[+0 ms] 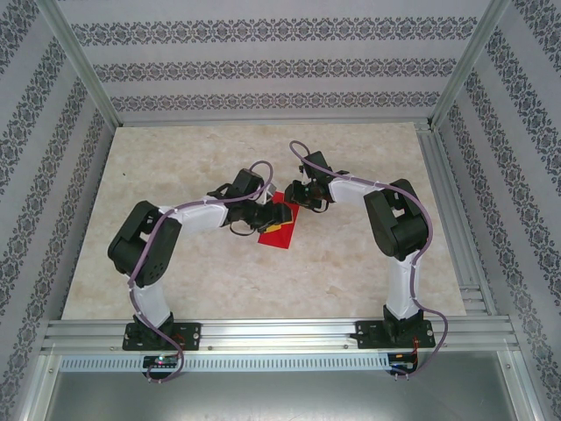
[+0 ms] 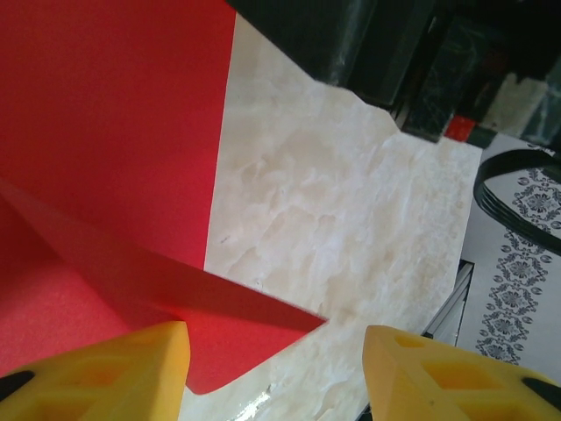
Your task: Fold a paper plane with a square sheet of paper (pick it up from the middle)
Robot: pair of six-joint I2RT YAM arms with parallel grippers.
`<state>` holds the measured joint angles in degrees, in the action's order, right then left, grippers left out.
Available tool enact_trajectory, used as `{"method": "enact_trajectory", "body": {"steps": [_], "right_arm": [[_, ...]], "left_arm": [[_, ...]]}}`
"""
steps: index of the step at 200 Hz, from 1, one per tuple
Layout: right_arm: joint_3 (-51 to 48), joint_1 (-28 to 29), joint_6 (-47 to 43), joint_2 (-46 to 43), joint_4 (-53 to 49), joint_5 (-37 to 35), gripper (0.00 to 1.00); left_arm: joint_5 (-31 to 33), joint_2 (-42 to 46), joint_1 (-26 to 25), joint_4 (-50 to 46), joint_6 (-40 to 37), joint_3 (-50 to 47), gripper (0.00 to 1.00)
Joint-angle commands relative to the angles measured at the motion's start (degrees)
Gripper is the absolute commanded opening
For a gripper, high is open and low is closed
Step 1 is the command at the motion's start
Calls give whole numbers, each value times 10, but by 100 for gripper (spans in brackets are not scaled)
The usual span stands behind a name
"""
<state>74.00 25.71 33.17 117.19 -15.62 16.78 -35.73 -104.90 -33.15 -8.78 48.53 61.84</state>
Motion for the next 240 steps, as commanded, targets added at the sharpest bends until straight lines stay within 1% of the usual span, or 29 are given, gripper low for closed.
{"method": "enact_trajectory", "body": {"steps": [1,35,65,90,123,151,184,208,240], "right_arm": [[-19,-4,9,23,-9,4,38],[-19,-7,10,10,-5,23,38],[-20,-17,9,-15,3,54,38],[-20,-21,2,-39,9,87,38],[-38,-21,-3,-75,14,111,38],[-70,-21,-6,-107,13,111,38],[-113,-21,-15,-133,-5,106,38],[-136,-18,-17,-139,-4,115,37],[-142,-8,-20,-130,6,136,35]], "left_arm": [[-4,-16,-6,24,7,21,56],[13,-26,-6,13,2,21,55],[25,-31,-5,4,-4,21,52],[34,-35,-5,2,-4,21,48],[44,-41,-5,-3,-4,24,40],[48,-42,-5,-8,-4,24,35],[53,-41,-5,-12,-6,24,33],[54,-41,-5,-13,-6,24,31],[55,-41,-5,-14,-6,25,30]]}}
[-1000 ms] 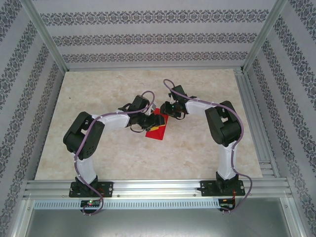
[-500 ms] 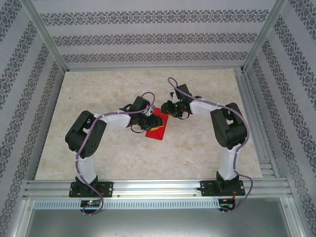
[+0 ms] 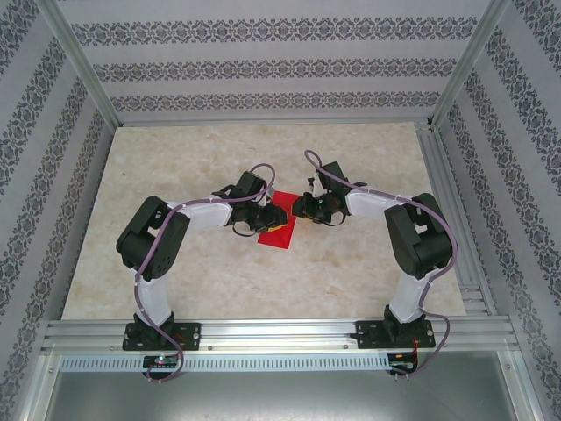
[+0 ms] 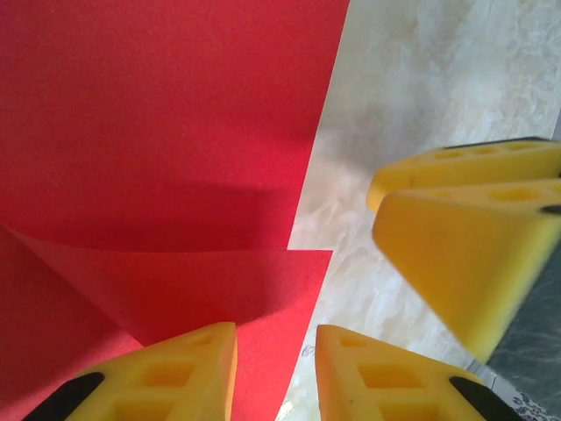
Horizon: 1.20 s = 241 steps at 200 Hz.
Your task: Fold a paper plane with a square sheet of paper (pick it up from the middle)
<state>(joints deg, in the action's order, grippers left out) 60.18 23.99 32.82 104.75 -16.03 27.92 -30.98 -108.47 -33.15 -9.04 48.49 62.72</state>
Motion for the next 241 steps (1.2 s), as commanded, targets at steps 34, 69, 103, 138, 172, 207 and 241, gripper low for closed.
{"method": "enact_trajectory", "body": {"steps": [34,69,103,138,172,207,241], "right_arm": [[6,15,-14,10,22,40,33],[15,18,-15,26,23,45,32],[14,18,-17,34,25,54,32],[10,20,-17,34,33,69,32],[7,21,-15,32,38,76,29],[8,20,-14,32,43,79,25],[5,19,-12,31,48,76,18]], "left_arm": [[7,-4,-5,-13,-6,16,29],[9,-1,-5,-15,-6,15,28],[9,-1,-6,-16,-6,16,27],[9,-1,-5,-16,-6,19,26],[10,-1,-5,-17,-7,20,25],[10,-1,-5,-17,-6,21,25],[10,-3,-6,-17,-7,22,25]]}}
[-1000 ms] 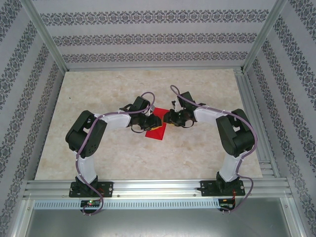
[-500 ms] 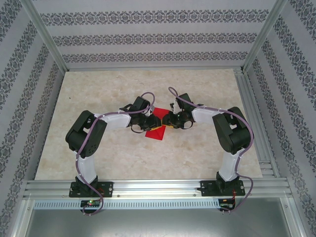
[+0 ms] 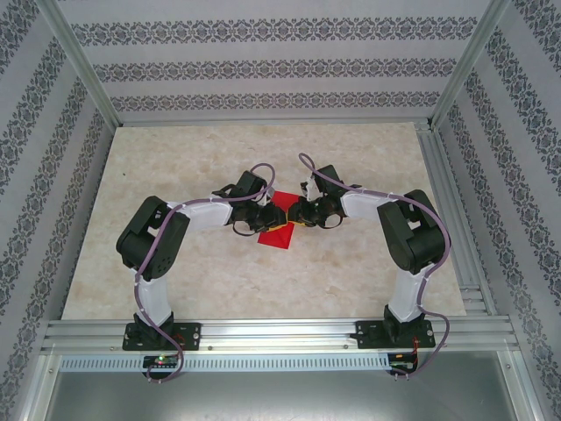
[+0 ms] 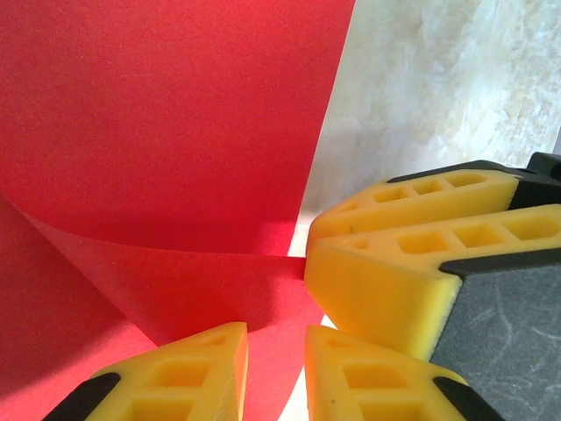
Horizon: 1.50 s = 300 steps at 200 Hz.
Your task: Fold a paper plane with a square sheet of paper (pick it up from the middle)
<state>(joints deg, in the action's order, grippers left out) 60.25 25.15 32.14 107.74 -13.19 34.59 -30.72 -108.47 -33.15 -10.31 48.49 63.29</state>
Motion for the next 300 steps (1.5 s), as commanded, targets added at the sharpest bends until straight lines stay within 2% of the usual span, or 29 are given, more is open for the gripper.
{"method": "enact_trajectory", "body": {"steps": [1,97,300], "right_arm": [[5,7,-5,1,19,9,18],[3,5,-19,0,20,-24,6],[37,-1,-39,41,7,-41,6]], "left_arm": [[8,-3,-5,-4,-6,17,25],[1,-5,-5,0,-6,17,26],[-12,-31,-6,5,-6,24,26]]}}
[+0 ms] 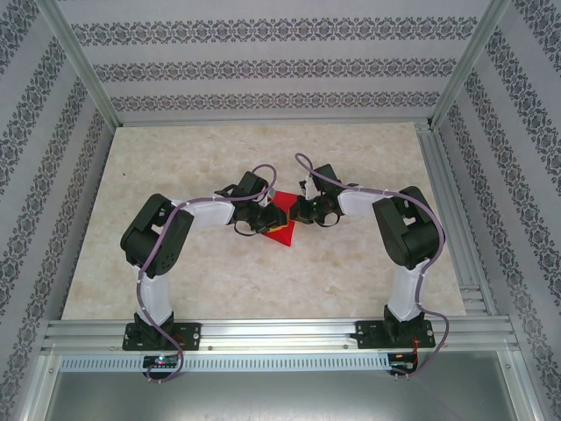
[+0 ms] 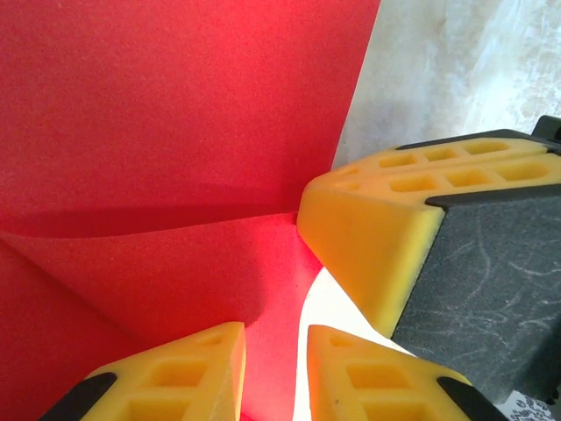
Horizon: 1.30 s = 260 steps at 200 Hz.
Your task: Fold a paper plane with a square sheet of paper (pick it up from the middle)
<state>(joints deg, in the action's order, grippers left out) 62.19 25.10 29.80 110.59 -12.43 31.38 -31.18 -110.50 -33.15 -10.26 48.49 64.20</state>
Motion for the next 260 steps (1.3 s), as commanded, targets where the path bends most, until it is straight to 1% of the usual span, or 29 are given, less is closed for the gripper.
{"method": "enact_trajectory", "body": {"steps": [1,77,203,260], "right_arm": [[17,-1,-16,12,0,-8,6],[3,-1,-8,9,6,7,8],[-8,1,-5,-4,0,6,8],[-14,2,-3,-10,1,8,8]], "left_arm": [[-7,-11,-6,4,-6,15,26],[1,-7,-6,-5,-9,15,26],[-10,26,-6,18,-4,5,26],[-8,16,-6,13,-4,1,26]]}}
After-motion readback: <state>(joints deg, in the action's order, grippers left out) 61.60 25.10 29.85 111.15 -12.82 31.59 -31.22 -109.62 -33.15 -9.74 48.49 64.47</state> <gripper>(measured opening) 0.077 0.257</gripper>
